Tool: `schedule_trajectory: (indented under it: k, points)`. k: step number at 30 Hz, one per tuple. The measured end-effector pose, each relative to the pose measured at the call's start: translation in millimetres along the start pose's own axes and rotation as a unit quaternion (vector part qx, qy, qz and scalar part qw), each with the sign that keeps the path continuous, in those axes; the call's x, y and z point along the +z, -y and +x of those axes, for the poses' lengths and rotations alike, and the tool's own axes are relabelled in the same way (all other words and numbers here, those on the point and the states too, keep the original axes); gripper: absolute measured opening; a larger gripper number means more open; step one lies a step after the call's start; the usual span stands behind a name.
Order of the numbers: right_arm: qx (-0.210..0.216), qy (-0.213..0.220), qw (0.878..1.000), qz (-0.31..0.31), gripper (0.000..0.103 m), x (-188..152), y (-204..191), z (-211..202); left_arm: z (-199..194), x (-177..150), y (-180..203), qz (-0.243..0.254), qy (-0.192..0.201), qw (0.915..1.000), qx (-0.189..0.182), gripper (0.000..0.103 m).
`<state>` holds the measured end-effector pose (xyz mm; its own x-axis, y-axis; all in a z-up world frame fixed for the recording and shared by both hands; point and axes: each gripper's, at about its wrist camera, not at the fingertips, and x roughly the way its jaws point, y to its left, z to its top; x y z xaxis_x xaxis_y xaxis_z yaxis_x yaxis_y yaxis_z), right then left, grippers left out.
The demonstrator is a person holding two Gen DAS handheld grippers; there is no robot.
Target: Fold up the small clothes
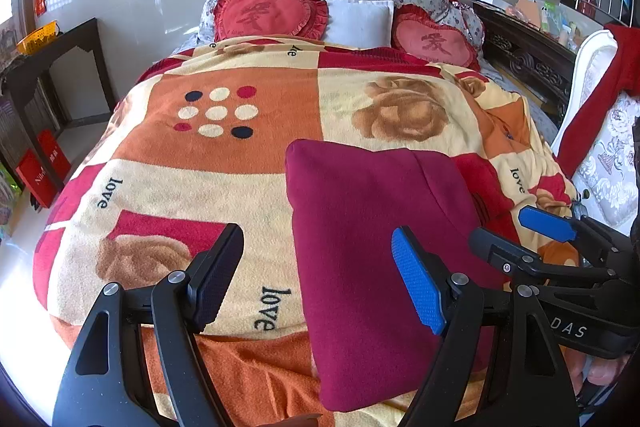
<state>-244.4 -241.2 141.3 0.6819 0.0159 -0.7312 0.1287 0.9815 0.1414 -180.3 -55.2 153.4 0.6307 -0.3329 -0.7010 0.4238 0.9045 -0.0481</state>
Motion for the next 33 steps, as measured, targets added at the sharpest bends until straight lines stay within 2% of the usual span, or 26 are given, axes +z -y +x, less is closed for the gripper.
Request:
schedule_trajectory:
  k: [24, 33]
  points:
    - [0.000, -0.015, 1.000, 0.004, 0.075, -1.0, 0.8, 13.4, 12.9, -0.5, 7.3, -0.003, -0.015, 0.9999, -0.003, 0.077]
    - [0.001, -0.026, 1.000, 0.006, 0.075, -1.6, 0.0, 24.9, 24.2, 2.1, -2.9, -0.013, -0.018, 0.9997, -0.003, 0.077]
